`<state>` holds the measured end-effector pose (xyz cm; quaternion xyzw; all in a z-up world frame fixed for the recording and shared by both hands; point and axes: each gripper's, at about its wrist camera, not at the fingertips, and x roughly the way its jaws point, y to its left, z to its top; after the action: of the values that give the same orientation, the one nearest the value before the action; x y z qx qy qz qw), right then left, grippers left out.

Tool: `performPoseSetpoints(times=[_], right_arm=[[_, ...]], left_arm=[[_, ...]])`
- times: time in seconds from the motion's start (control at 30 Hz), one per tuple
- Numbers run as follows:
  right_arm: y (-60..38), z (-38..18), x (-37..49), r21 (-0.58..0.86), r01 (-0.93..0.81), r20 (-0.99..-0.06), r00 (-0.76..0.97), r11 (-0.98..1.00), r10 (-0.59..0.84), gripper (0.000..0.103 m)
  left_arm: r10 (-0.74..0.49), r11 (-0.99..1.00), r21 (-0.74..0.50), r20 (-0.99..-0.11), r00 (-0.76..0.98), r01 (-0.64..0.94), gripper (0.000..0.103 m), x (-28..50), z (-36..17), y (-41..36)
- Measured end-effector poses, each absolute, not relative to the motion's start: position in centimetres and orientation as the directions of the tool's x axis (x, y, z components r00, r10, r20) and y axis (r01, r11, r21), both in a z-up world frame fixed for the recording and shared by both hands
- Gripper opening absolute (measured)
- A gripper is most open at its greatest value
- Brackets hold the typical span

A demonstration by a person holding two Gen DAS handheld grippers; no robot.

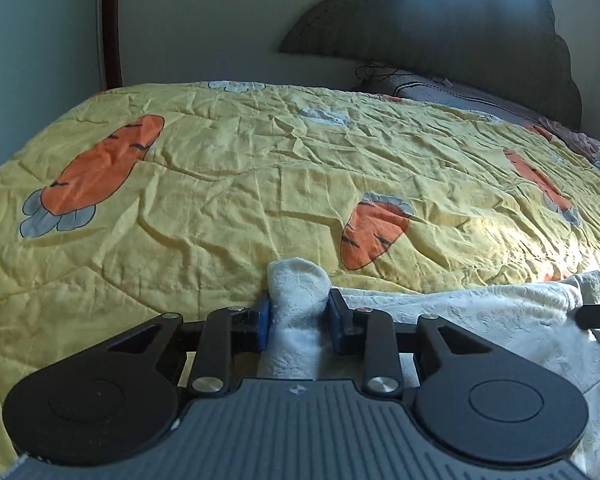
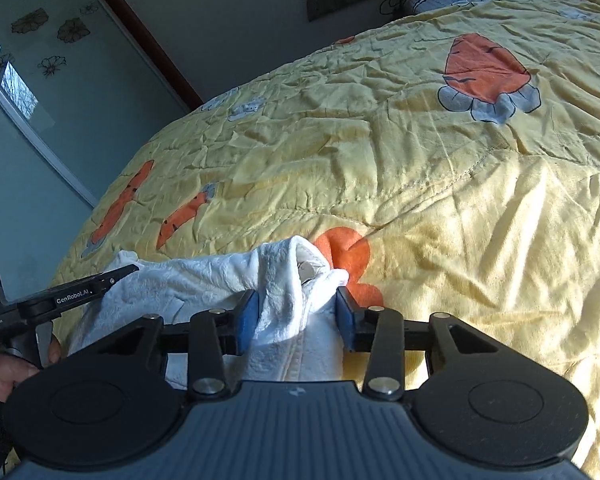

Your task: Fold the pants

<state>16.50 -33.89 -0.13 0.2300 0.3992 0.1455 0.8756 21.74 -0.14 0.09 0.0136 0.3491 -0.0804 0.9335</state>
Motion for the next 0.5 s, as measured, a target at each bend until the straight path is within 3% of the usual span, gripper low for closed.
performPoseSetpoints(times=[0.1,0.2,0.27,0.3,0.4,0.5], right_arm=[[-33.8,1.1,16.2,0.498,-0.032,-0.659,0.635,0.867,0.402,0.055],[-34.5,3.6,13.8,0.501,-0.045,-0.578,0.725,0.864,0.374,0.059],[-34.2,5.3,13.1,0.509,-0.102,-0.521,0.753,0.855,0.401,0.06],[-33.7,5.9,13.2,0.527,-0.126,-0.508,0.746,0.84,0.43,0.061],[-31.2,6.1,15.1,0.581,-0.194,-0.508,0.673,0.791,0.538,0.068],[-28.6,3.8,17.3,0.507,-0.18,-0.626,0.595,0.843,0.504,0.068]], left_arm=[[-0.133,0.983,0.012,-0.633,0.762,0.181,0.033,20.9,0.7,-0.3],[-0.106,0.982,0.078,-0.53,0.842,0.173,0.04,17.5,2.8,0.0],[-0.132,0.967,0.136,-0.455,0.88,0.216,0.048,15.0,4.2,-0.8],[-0.165,0.956,0.147,-0.444,0.881,0.253,0.057,14.1,4.5,-1.3],[-0.235,0.922,0.165,-0.483,0.844,0.351,0.062,13.3,4.2,-3.6],[-0.197,0.905,0.216,-0.55,0.812,0.366,0.063,13.7,2.3,-5.4]])
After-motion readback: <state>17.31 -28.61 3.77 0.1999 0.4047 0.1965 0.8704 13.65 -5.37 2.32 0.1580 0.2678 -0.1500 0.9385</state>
